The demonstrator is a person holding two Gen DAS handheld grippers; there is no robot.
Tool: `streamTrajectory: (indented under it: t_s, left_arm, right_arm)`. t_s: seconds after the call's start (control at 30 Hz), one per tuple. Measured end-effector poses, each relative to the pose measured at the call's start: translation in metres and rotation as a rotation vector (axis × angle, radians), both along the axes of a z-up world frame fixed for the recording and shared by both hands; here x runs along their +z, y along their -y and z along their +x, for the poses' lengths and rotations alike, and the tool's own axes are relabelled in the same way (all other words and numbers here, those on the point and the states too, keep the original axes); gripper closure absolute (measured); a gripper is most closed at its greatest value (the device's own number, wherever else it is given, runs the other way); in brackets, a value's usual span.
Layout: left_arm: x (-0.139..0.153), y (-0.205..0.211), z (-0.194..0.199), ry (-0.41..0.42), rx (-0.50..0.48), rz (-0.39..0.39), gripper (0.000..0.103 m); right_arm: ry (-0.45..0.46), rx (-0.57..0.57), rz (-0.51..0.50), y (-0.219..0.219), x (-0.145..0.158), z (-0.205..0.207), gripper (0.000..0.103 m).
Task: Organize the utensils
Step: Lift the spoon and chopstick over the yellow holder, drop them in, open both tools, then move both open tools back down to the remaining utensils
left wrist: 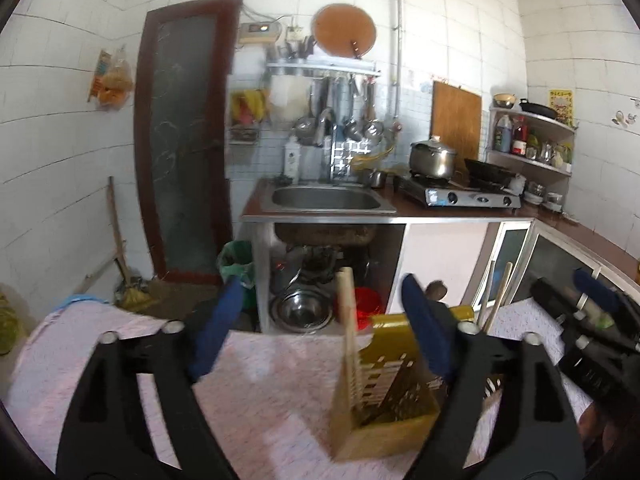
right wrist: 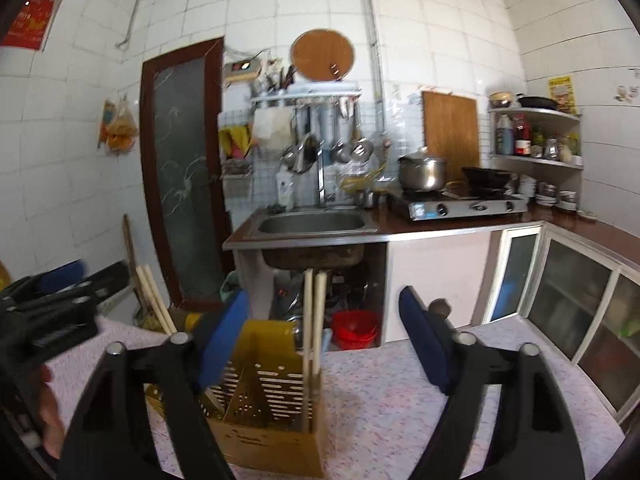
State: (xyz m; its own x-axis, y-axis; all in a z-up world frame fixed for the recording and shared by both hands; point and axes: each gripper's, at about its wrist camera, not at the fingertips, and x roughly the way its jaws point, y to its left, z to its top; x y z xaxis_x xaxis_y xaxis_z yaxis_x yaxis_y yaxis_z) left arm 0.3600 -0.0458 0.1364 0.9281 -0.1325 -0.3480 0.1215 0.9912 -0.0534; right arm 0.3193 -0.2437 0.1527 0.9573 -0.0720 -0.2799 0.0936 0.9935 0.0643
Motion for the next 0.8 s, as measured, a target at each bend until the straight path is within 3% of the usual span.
streamTrajectory:
  t_s: [0.17,0.3,0.8]
  left_arm:
    - [0.016,-0.031,-0.041,-0.033,0.044,0.017,0.006]
    - [0.007,-0.048,-0.070,-0.076,0.048,0.013,0.005]
    - [-0.122,-0.062,-0.119,-0.345,0.047,0.036,0.005]
  right_arm:
    - [-0.058,-0.027,0.000,0.008,0.013,-0.035,0.021]
    - [-0.127,-0.025,-0.017,0.003,0.001,-0.060,0.020]
    - [-0.417,0.034,-0.027,-0.033,-0.115,-0.115,0.019]
